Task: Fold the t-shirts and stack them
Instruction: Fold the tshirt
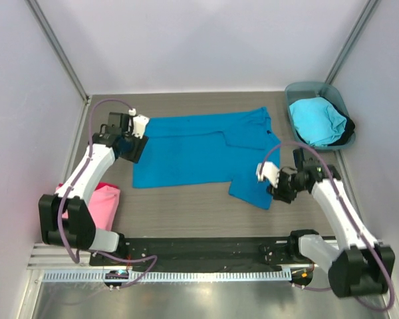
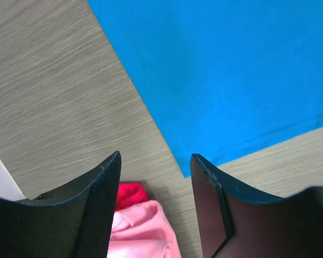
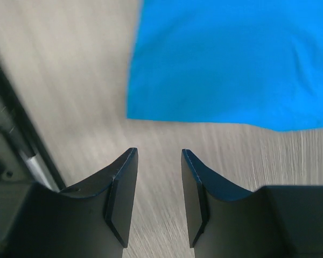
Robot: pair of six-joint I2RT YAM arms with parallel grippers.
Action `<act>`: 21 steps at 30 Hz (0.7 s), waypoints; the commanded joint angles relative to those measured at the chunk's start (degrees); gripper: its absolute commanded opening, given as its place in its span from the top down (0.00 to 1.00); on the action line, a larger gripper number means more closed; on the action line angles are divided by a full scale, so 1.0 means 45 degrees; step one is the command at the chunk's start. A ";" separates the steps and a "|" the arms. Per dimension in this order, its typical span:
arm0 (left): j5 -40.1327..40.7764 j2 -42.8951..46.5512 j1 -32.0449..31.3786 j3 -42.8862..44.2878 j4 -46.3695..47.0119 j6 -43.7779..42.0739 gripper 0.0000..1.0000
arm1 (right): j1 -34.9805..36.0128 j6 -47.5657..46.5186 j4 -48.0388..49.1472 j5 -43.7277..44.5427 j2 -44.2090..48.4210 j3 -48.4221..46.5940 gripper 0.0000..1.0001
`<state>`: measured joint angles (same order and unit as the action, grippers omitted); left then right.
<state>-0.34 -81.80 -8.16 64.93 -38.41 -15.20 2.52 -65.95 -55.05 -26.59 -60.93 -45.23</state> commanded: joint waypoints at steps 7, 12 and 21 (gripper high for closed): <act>-0.0530 0.1107 0.0349 0.0337 -0.0233 -0.0060 0.43 | 0.0923 -0.4368 -0.2378 -0.0263 0.2700 0.2178 0.56; -0.0589 0.0971 0.0700 0.0435 -0.0370 -0.0039 0.41 | 0.0923 -0.3978 -0.1168 -0.0400 0.1415 0.2435 0.56; -0.0628 0.0542 0.0994 0.0455 -0.0448 -0.0079 0.39 | 0.1040 -0.3840 0.0435 -0.0556 -0.0366 0.2259 0.58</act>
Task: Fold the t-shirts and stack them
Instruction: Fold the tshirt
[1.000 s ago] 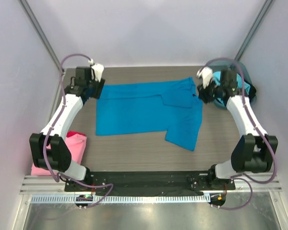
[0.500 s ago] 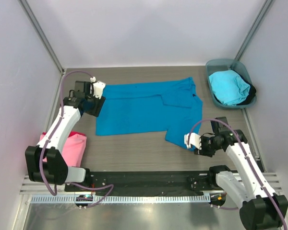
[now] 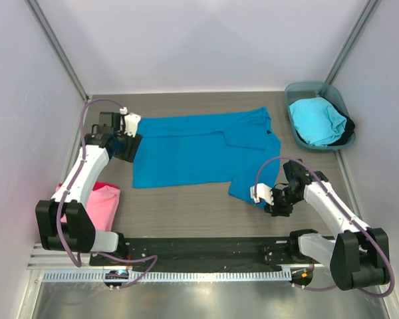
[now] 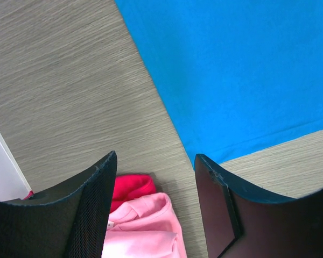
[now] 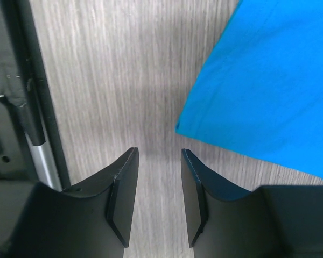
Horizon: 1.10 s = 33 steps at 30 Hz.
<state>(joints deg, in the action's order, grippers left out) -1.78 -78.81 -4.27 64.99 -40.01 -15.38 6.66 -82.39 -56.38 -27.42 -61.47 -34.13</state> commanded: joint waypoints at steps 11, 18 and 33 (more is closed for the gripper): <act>-0.0288 -0.0768 0.0149 0.0030 -0.0171 -0.0235 0.39 | 0.0708 0.0378 0.2157 -0.0274 -0.1865 -0.0443 0.58; -0.0307 -0.0905 0.0285 -0.0634 -0.0715 -0.0470 0.39 | 0.0962 0.0496 0.2431 0.0428 -0.2921 -0.0696 0.94; -0.2397 -0.4380 0.0618 0.0927 -0.3608 -0.1602 0.46 | 0.1041 0.1707 0.2314 0.0624 -0.1614 -0.0931 0.99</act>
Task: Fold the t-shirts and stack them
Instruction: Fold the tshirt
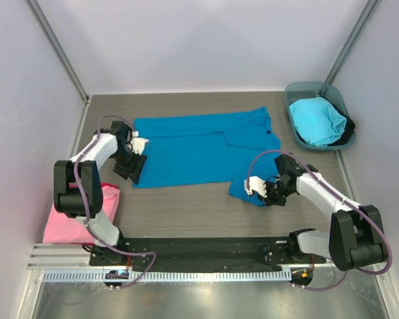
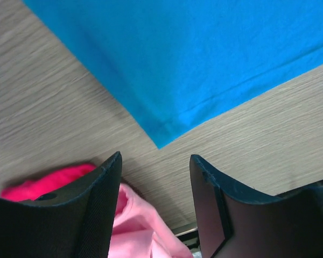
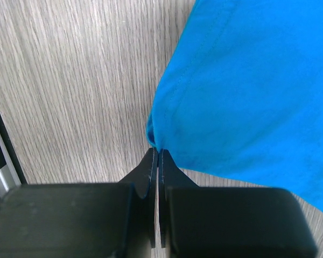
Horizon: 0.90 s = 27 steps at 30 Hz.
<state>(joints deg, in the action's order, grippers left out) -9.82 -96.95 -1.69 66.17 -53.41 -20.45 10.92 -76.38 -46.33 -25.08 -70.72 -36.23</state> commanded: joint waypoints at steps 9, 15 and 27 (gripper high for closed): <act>-0.0610 -0.1581 0.0044 0.0764 -0.0475 -0.0339 0.48 | 0.0093 0.0704 0.0002 0.0261 0.0774 -0.0407 0.99; -0.0862 -0.2068 0.0044 0.0783 -0.0612 -0.0417 0.59 | 0.0093 0.0937 0.0197 0.0222 0.0520 -0.0445 0.99; -0.1645 -0.2051 0.0064 0.1348 -0.1783 -0.1198 1.00 | 0.0074 0.2361 0.0568 0.0788 0.1065 -0.1379 0.99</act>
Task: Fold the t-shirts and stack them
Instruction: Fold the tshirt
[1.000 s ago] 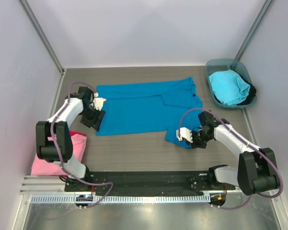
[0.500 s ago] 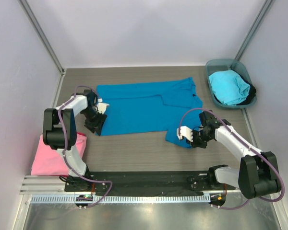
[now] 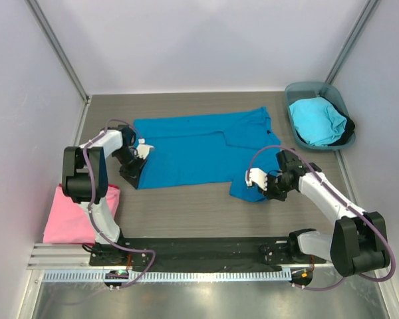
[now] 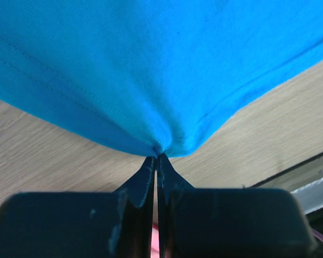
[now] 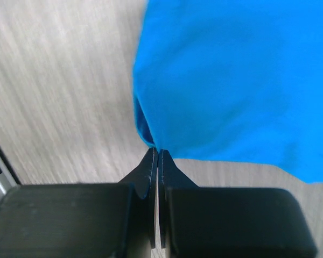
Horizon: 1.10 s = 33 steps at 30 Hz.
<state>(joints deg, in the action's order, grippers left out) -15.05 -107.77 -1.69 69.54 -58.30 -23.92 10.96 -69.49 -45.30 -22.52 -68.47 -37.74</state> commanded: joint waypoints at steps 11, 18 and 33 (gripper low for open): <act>-0.0426 0.0141 0.0045 0.4248 -0.2042 -0.0972 1.00 | -0.0267 0.3177 0.1647 0.0981 0.0004 -0.4171 0.99; -0.0328 -0.1128 0.0064 0.6652 -0.2512 -0.0895 1.00 | -0.1008 0.3997 0.3071 0.0904 -0.2104 -0.6629 0.99; 0.0746 -0.4156 0.0318 1.1458 -0.2727 -0.0407 1.00 | -0.2025 0.5345 0.5572 0.0630 -0.6794 -1.1007 0.99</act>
<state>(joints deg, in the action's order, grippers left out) -13.43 -124.66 -0.95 116.64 -69.41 -26.65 2.17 -47.75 -25.82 -18.81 -97.38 -82.32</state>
